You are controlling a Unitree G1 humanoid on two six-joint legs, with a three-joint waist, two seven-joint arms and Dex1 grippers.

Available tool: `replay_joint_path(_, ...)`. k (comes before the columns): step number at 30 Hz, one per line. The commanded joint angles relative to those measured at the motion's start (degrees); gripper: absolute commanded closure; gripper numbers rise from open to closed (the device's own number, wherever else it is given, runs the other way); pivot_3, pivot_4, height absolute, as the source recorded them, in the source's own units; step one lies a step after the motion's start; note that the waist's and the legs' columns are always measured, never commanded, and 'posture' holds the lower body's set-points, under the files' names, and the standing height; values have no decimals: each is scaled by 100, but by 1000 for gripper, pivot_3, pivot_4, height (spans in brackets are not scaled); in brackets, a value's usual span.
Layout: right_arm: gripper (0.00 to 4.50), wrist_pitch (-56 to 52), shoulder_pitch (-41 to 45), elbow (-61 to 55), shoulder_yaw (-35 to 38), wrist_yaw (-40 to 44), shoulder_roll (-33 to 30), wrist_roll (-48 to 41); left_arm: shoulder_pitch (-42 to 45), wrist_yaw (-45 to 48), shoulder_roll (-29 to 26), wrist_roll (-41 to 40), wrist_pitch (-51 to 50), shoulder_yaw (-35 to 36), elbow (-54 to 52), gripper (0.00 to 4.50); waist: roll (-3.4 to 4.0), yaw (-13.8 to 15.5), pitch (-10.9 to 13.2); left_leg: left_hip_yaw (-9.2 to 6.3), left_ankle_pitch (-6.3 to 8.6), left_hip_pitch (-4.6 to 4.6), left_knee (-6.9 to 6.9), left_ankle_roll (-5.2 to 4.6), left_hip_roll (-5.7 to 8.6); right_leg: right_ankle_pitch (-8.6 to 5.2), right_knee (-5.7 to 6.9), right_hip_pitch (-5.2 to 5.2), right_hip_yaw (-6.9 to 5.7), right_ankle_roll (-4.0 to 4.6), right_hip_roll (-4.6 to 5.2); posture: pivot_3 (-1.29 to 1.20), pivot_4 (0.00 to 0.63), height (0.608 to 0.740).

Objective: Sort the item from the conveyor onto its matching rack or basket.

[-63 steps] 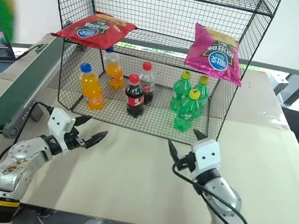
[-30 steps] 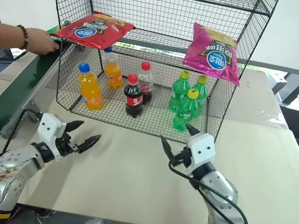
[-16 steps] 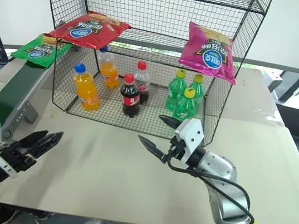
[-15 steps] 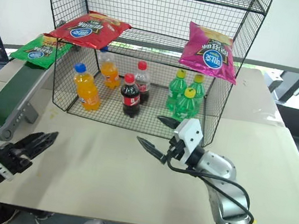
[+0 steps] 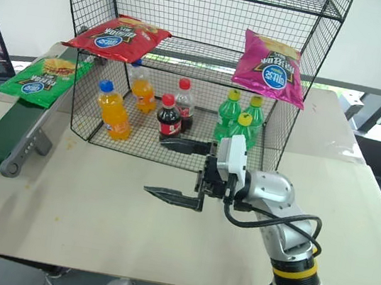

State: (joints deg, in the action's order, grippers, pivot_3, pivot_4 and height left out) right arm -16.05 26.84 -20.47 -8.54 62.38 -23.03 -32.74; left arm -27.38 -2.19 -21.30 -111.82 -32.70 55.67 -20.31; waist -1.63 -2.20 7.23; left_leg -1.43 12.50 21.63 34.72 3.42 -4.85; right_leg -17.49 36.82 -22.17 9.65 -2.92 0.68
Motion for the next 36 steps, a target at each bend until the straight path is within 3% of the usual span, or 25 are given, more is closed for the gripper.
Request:
replay_joint_path(1, 0, 199, 189, -25, 19, 149, 47, -98, 130, -168, -98, -118, -51, 73, 221, 8, 1, -14, 0, 0, 0, 1, -1, 0, 0, 0, 0, -1, 0, 0, 0, 0, 150, 740)
replay_joint_path(8, 0, 283, 259, 115, 41, 315, 39, -72, 538, -263, -271, -118, -174, 306, 888, 8, -3, -17, -3, -1, 1, 2, -2, 3, 0, 0, -2, -1, -3, 1, 0, 0, 150, 740)
replay_joint_path(36, 0, 159, 329, 30, 112, 381, -28, -201, 421, 201, -655, 47, -482, 345, 1651, 8, -3, -20, -2, -2, 9, 1, -11, 20, 0, -6, -6, -9, -3, 7, 0, 0, 150, 740)
